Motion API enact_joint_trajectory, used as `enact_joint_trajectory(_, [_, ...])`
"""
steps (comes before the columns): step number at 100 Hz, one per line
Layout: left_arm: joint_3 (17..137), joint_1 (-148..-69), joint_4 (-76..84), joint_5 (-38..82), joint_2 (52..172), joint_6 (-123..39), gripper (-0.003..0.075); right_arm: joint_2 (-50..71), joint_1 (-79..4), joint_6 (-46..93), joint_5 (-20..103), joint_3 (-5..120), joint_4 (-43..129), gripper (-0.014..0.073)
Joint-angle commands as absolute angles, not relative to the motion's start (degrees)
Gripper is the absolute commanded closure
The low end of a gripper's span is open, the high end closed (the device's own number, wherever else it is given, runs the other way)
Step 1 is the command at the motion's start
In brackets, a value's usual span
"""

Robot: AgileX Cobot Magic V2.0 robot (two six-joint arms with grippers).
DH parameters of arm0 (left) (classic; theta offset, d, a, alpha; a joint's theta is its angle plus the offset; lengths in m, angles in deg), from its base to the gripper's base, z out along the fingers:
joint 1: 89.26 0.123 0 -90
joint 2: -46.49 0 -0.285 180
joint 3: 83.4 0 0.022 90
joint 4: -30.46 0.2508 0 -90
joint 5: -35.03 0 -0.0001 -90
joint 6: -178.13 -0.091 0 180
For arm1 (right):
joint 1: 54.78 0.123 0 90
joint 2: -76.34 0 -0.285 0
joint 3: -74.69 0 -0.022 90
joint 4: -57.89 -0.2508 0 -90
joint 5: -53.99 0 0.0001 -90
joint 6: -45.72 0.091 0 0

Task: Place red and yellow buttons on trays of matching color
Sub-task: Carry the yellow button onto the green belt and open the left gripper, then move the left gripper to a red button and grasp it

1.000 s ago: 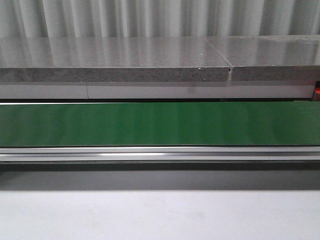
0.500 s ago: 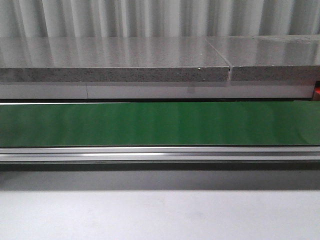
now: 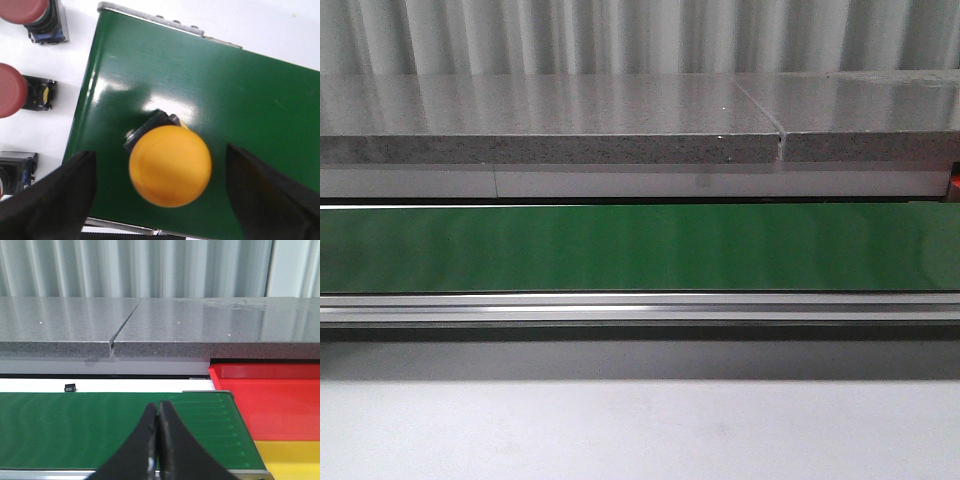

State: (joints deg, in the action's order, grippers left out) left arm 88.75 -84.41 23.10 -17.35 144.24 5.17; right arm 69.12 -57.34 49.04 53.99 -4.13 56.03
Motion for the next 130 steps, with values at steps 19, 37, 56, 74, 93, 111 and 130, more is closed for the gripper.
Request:
enact_joint_trajectory(19, [91.97,-84.44,22.50,-14.83,139.06,6.00,0.0143,70.05,-57.41,48.47,58.69,-3.83,56.13,0.0660])
enact_joint_trajectory(37, [92.45,-81.93,24.69,-20.05,137.03,6.73,0.0145,70.05,-57.41,48.47,58.69,-3.83,56.13,0.0660])
enact_joint_trajectory(56, [92.45,-77.82,26.89,-24.16,135.19,7.82,0.0146,70.05,-57.41,48.47,58.69,-3.83,56.13,0.0660])
enact_joint_trajectory(74, [89.43,-72.99,27.38,-25.97,135.06,8.13,0.0155,70.05,-57.41,48.47,58.69,-3.83,56.13,0.0660])
enact_joint_trajectory(93, [83.61,-68.27,27.38,-21.31,135.17,8.13,0.0155,70.05,-57.41,48.47,58.69,-3.83,56.13,0.0660])
enact_joint_trajectory(111, [80.99,-65.84,27.38,-17.89,137.00,8.13,0.0155,70.05,-57.41,48.47,58.69,-3.83,56.13,0.0660])
enact_joint_trajectory(130, [81.00,-65.84,26.18,-15.02,141.47,8.13,0.0155,70.05,-57.41,48.47,58.69,-3.83,56.13,0.0660])
